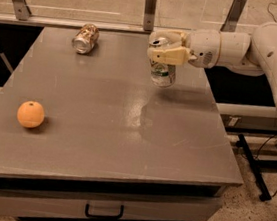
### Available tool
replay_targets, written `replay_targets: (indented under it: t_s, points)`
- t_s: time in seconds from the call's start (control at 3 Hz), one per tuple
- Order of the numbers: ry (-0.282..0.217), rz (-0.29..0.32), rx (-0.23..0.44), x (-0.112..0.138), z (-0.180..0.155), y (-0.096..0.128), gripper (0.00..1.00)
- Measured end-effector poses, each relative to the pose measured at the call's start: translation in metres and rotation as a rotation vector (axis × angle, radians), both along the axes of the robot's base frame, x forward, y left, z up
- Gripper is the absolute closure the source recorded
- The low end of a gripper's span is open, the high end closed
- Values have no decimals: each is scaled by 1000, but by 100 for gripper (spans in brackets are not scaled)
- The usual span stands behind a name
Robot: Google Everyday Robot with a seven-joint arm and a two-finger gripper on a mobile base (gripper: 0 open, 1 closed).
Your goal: Place 7up can upright
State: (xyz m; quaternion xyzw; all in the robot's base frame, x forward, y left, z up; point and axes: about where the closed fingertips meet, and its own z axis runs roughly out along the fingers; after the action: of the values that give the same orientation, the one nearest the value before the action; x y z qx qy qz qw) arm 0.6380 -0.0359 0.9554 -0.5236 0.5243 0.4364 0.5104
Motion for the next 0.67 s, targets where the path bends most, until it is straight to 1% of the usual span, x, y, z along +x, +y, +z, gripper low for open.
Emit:
replay_targets:
  t_s: [0.33, 0.67]
  points:
    - [-9, 56, 39, -1, -4, -5, 100]
    - [-10, 116, 54, -6, -10, -11, 100]
